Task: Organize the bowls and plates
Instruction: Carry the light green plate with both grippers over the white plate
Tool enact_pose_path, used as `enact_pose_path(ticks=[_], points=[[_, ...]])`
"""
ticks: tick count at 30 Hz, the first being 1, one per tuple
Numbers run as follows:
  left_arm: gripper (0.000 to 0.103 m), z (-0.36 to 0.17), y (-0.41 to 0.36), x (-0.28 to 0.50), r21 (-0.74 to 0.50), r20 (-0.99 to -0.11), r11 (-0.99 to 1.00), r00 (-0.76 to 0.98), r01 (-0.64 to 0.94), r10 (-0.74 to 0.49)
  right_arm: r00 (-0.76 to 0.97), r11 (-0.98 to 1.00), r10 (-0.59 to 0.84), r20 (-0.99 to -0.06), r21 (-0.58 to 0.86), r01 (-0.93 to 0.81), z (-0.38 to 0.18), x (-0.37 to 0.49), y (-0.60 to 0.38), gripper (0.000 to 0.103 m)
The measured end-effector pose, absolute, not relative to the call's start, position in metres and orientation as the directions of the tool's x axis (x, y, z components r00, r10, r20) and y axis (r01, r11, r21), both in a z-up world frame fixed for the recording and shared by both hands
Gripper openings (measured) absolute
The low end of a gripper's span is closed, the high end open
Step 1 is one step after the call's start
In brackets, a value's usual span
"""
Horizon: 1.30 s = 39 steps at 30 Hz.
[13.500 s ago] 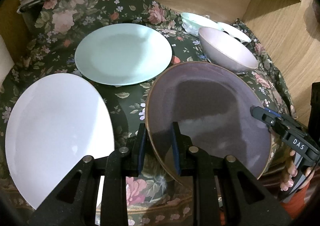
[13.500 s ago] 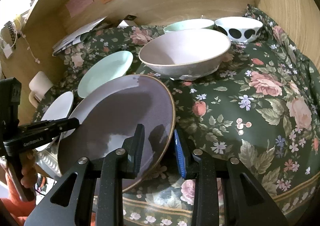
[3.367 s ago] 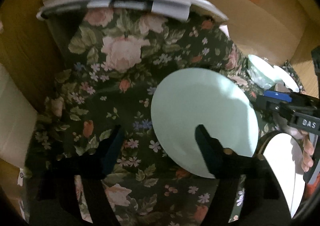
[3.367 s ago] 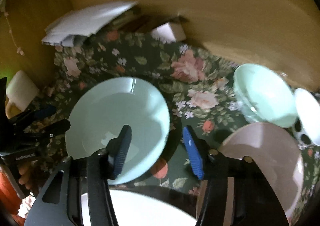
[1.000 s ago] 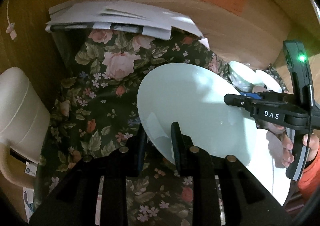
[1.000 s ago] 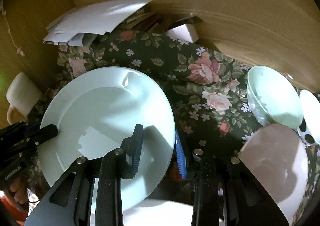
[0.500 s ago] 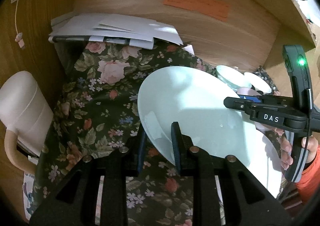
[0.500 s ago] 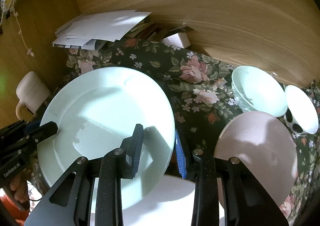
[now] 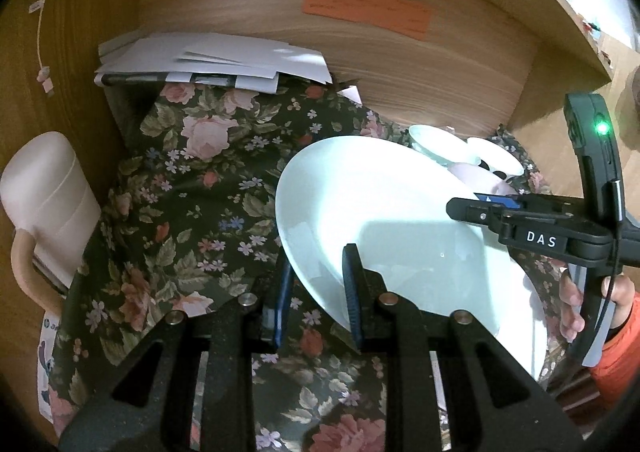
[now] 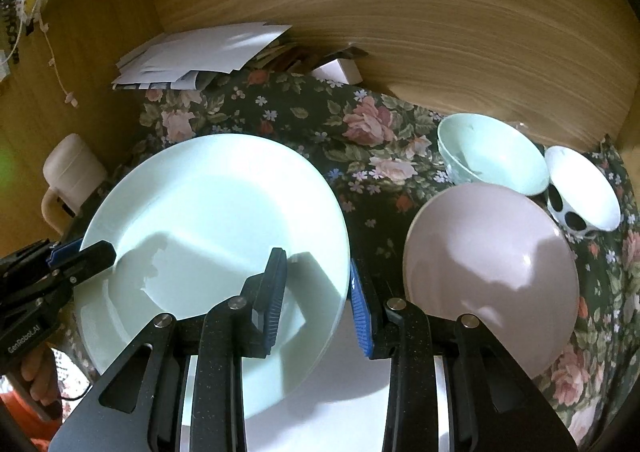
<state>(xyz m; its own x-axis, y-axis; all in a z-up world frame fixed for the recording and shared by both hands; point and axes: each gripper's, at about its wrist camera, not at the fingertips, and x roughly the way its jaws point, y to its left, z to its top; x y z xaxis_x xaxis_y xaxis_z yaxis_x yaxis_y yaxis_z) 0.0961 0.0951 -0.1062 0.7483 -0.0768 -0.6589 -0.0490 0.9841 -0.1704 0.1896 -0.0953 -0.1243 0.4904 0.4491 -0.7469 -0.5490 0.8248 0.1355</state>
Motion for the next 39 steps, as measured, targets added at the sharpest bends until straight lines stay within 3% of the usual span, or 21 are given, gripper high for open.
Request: enact_pose_path(ticks=[39], points=[[0.023,-0.129,0.044,0.060,-0.176,-0.706,0.984,0.697,-0.001,-0.126,0.473,0.855,0.435,-0.766,0.187,-0.484,-0.152,0.136,-0.156,0.028]])
